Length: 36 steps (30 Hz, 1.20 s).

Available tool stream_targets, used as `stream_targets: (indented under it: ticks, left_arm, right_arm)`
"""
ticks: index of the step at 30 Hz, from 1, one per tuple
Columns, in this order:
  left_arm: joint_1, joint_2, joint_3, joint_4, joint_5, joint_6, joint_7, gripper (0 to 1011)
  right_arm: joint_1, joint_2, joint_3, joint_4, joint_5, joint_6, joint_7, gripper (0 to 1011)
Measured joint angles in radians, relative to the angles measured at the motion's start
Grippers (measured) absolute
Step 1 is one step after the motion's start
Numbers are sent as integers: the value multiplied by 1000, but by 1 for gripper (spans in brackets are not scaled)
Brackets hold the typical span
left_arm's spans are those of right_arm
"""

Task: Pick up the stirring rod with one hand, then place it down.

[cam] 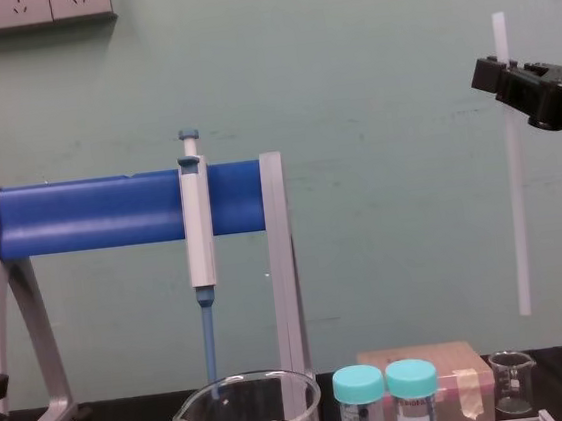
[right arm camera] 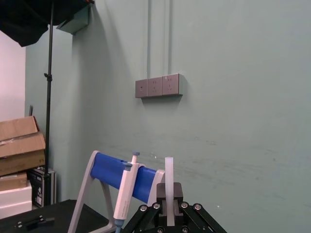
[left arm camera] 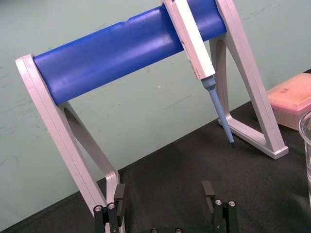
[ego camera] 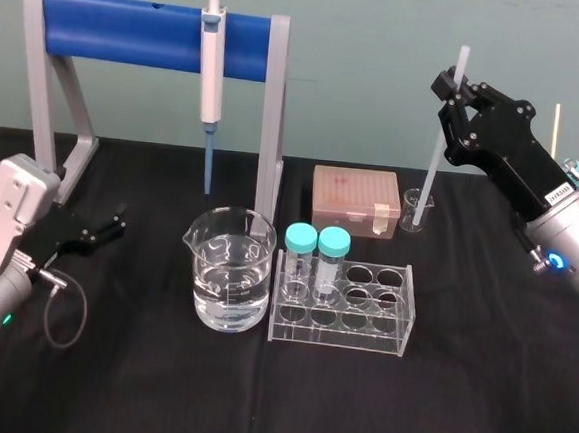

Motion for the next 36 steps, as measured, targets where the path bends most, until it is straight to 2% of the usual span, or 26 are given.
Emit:
stream_targets:
  ticks: [36]
  left_arm:
    - [0, 0, 0, 0, 0, 0, 0, 1000]
  right_arm:
    - [-8, 8, -3, -17, 6, 1, 4, 73]
